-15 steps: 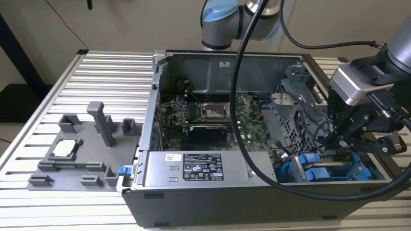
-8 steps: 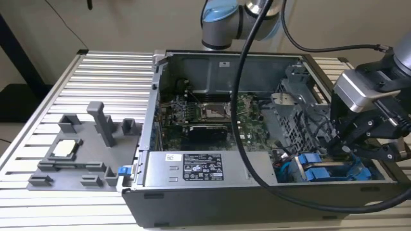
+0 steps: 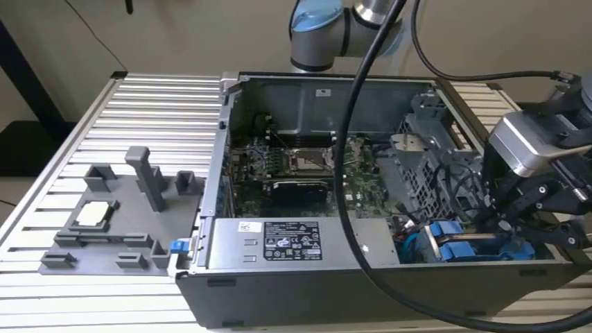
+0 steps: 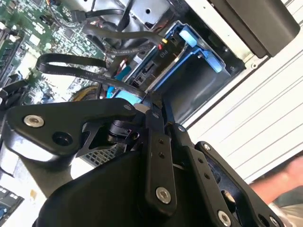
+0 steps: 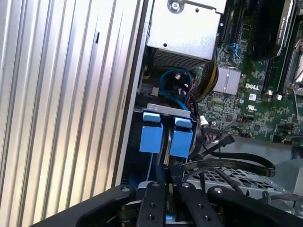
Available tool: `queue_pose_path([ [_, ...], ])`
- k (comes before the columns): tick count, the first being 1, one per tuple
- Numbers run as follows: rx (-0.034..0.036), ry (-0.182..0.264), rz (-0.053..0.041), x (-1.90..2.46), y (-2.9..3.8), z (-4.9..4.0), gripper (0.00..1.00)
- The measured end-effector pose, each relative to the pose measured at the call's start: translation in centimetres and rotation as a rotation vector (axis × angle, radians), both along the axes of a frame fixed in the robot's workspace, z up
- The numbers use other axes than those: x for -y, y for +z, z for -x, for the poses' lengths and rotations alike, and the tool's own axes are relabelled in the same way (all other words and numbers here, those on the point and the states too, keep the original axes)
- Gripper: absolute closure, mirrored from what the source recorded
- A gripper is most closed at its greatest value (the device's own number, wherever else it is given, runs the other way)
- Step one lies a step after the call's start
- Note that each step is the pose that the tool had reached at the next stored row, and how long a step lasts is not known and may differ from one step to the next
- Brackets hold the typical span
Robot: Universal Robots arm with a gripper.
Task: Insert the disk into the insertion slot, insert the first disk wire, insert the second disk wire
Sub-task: 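Insert the second disk wire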
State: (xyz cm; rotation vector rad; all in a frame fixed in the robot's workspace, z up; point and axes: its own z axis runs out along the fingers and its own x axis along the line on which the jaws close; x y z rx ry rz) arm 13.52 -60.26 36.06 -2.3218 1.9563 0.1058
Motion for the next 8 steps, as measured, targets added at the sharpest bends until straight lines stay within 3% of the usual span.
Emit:
queue_pose_path([
  [5,0.0003,-0.048,-0.0234,0.00,-0.13,0.00,0.85],
  [8,0.0005,-0.089,-0.0320,0.00,-0.28,0.00,0.85],
])
